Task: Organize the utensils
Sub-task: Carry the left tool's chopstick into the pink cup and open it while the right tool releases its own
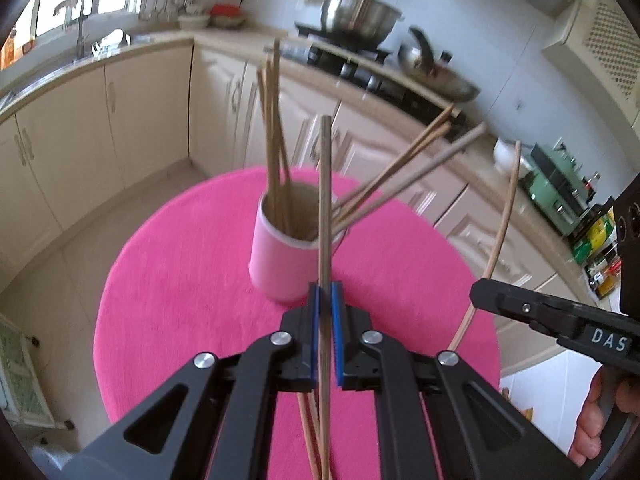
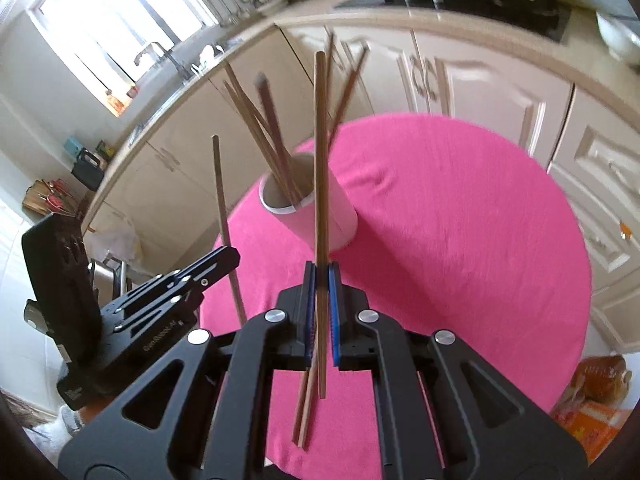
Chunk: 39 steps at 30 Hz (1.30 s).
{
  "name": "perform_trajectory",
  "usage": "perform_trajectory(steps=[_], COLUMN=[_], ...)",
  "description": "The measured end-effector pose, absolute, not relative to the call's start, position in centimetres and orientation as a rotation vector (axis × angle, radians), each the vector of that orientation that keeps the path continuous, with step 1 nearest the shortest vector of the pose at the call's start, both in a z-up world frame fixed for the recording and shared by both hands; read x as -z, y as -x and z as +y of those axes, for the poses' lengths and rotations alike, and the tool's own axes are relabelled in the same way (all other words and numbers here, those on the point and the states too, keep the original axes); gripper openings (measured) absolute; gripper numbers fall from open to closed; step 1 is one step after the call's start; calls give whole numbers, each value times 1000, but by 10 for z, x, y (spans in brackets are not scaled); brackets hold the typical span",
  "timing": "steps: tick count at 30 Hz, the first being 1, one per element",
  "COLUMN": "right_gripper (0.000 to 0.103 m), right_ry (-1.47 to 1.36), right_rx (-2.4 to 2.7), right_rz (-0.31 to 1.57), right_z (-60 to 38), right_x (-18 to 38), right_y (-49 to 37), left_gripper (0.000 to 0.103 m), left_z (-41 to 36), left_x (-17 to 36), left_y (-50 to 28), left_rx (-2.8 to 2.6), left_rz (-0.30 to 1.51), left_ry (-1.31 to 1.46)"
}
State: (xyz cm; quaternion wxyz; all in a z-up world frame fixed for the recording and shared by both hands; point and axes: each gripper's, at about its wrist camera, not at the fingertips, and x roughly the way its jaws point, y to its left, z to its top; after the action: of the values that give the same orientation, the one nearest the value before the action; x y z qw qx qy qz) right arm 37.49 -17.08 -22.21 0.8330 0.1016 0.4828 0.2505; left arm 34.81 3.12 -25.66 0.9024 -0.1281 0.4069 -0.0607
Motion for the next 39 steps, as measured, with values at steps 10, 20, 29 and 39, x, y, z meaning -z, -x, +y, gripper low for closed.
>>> perform_trajectory(steps=[10,20,29,39], right_gripper=[6,6,6,6], right_ry=[-205,-183,-187,-167], right_rx=[-561,-583,-524,-448], right_rz=[823,692,627,565], right_z=[-165,-127,-110,-103], right_x=[163,141,145,166], right_y=[-376,-410,-440,-460], left_gripper=[6,6,6,6], left_z=[31,50,64,71], left_x=[206,169,170,203], left_y=[-356,-386,-421,-446], left_rx=[132,72,25,3], left_rz=[661,469,388,380], left_ry=[266,268,314,328])
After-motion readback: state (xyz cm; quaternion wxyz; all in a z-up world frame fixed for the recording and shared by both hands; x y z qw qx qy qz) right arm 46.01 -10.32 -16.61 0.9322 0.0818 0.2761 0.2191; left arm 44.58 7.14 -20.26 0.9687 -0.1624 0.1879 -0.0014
